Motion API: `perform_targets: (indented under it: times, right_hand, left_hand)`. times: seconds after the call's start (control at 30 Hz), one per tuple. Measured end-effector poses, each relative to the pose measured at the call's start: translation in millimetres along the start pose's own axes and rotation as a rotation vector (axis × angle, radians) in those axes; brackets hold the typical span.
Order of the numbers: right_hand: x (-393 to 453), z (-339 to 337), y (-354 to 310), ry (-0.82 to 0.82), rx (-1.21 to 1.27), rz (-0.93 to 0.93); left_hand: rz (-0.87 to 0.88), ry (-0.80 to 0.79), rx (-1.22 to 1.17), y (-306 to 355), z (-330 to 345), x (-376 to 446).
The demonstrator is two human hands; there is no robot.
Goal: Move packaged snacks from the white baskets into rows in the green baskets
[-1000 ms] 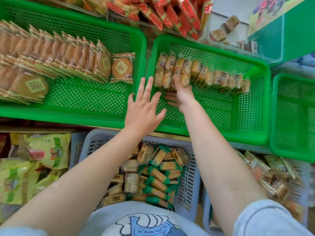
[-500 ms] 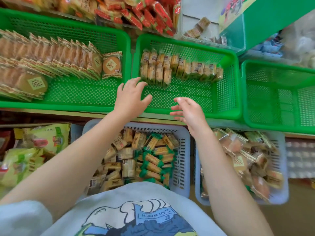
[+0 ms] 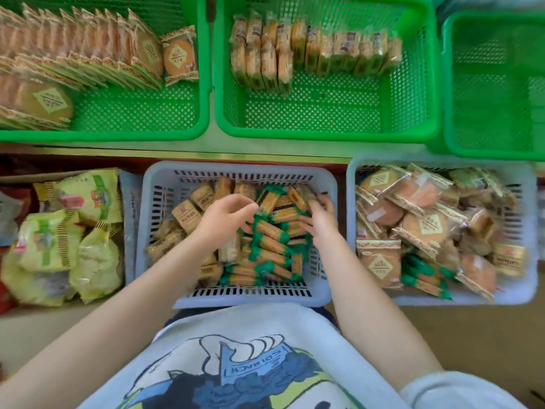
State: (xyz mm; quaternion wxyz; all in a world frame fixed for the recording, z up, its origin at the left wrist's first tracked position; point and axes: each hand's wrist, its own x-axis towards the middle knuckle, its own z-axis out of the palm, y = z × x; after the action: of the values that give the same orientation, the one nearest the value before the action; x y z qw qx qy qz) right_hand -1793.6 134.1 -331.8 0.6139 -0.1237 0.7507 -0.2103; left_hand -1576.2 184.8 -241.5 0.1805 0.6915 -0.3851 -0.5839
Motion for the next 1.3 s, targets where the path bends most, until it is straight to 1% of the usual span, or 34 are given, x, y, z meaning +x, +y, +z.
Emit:
perform_targets:
  times: [0.1, 0.2, 0.3, 0.37, 0.4, 0.43, 0.47, 0.53, 0.6, 0.63, 0.67, 0.7, 0.73, 0.83, 0.97, 1.07, 1.2, 1.3]
  right_hand:
    - [10, 12, 1, 0.126, 0.040, -0.029]
    - [14, 20, 1, 0.216, 0.061, -0.042]
    - [10, 20, -3, 0.310, 0.010, -0.072]
    - [-2, 19, -8, 0.353, -0.060, -0.130]
    - [-13, 18, -11, 0.350, -0.104, -0.173]
    - [-27, 16, -13, 0.306, -0.165, -0.224]
    - [-43, 15, -15, 0.211, -0.244, -0.281]
    - [-76, 17, -16, -0.084, -0.428, -0.382]
    - [-103, 26, -14, -0.344, -0.582, -0.406]
    - [-111, 33, -12, -0.428, -0.610, -0.381]
    - [-116, 42, -10, -0.478, -0.608, -0.347]
    - [-118, 51, -8, -0.487, -0.598, -0.320]
    - [-116, 62, -6, -0.460, -0.590, -0.301]
    - [-92, 92, 2, -0.296, -0.564, -0.200]
    - [-51, 118, 14, -0.136, -0.737, -0.087]
    - [-34, 137, 22, -0.084, -0.766, -0.061]
    - [-38, 154, 20, -0.008, -0.813, -0.070]
    - [-54, 152, 10, 0.006, -0.742, -0.034]
  left_hand:
    - [-0.034, 0.029, -0.047, -9, -5, -7]
    - [-0.062, 0.044, -0.135, -14, -8, -13]
    - [-0.095, 0.053, -0.218, -25, -10, -16]
    - [-0.120, 0.057, -0.277, -33, -11, -17]
    - [-0.130, 0.058, -0.300, -37, -11, -18]
    - [-0.138, 0.051, -0.317, -41, -12, -18]
    - [-0.145, 0.032, -0.338, -45, -13, -18]
    - [-0.160, -0.044, -0.447, -53, -14, -19]
    - [-0.188, -0.132, -0.625, -61, -15, -22]
    - [-0.195, -0.155, -0.691, -64, -16, -23]
    - [-0.195, -0.153, -0.733, -66, -17, -26]
    - [-0.196, -0.127, -0.749, -68, -20, -28]
    - [-0.203, -0.085, -0.763, -71, -24, -31]
    - [-0.244, 0.024, -0.806, -89, -41, -38]
    - [-0.234, 0.017, -0.851, -113, -63, -48]
    - [-0.225, 0.063, -0.830, -123, -73, -53]
    - [-0.220, 0.112, -0.839, -135, -82, -53]
    - [-0.217, 0.123, -0.882, -136, -85, -51]
